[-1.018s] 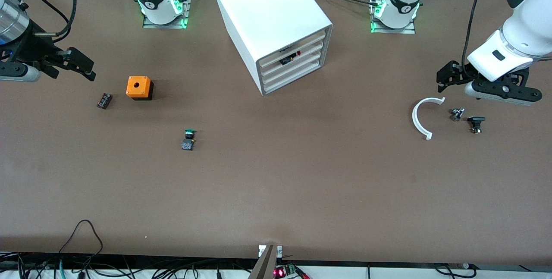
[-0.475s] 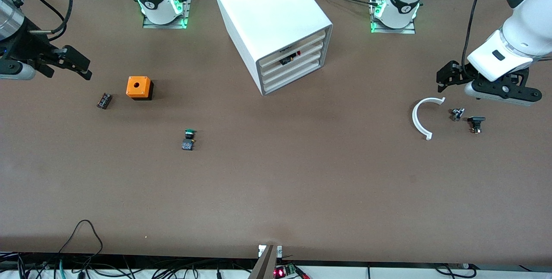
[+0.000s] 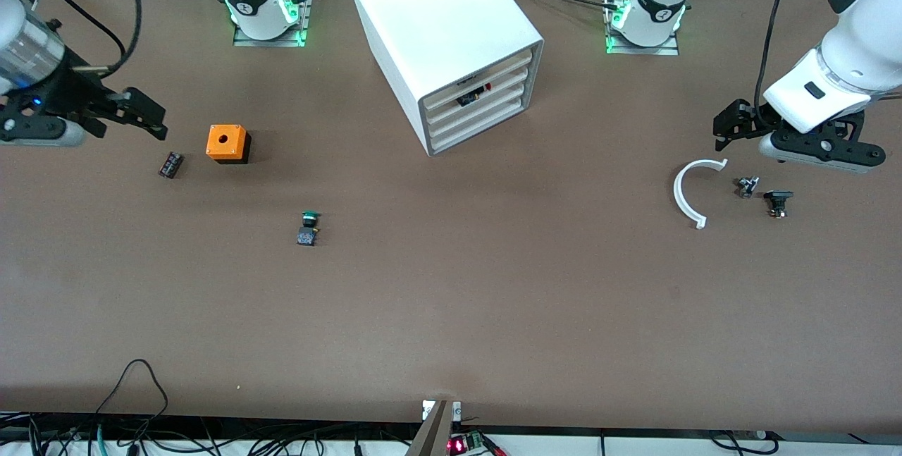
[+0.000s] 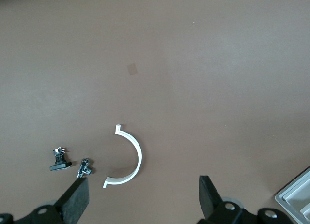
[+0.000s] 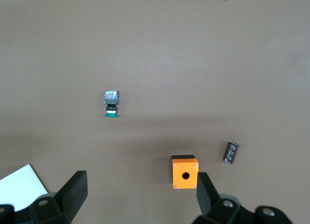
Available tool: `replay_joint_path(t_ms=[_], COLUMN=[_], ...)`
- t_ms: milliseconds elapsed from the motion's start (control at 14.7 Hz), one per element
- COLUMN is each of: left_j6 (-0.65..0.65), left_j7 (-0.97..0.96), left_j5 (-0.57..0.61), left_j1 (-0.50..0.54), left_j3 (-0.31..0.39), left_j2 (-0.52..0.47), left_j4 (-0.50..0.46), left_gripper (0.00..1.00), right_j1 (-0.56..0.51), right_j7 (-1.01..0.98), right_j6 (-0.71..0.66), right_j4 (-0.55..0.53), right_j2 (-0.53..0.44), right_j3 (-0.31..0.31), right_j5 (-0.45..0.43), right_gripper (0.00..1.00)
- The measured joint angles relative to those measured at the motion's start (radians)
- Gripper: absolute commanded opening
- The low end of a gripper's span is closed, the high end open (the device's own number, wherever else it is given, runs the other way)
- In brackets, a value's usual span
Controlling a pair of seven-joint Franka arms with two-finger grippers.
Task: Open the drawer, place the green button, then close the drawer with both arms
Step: 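Reach the right gripper down to the green-based push button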
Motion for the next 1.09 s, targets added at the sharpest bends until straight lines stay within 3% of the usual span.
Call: replay_joint_path(t_ms=[271,814,1086], left_j6=[-0.009,-0.023,-0.135], left_j7=[0.0,0.0,0.001], left_j5=[0.0,-0.019,-0.066], left_j1=[0.0,-0.003,-0.014], left_j3=[0.0,-0.003,-0.019], left_j2=[0.0,0.0,0.004], left_j4=[0.0,0.0,-0.002], left_gripper=[1.0,1.0,1.0], right_j1=[0.046,0.146,0.155], right_j7=[0.0,0.097,0.116], right_j6=[0.014,0.196,0.313], right_j4=[0.0,-0.004,-0.009], right_j2=[0.084,0.28,0.387], right_j3=[0.002,0.003,0.002], right_j5=[0.0,-0.001,-0.001], right_gripper=[1.0,1.0,1.0])
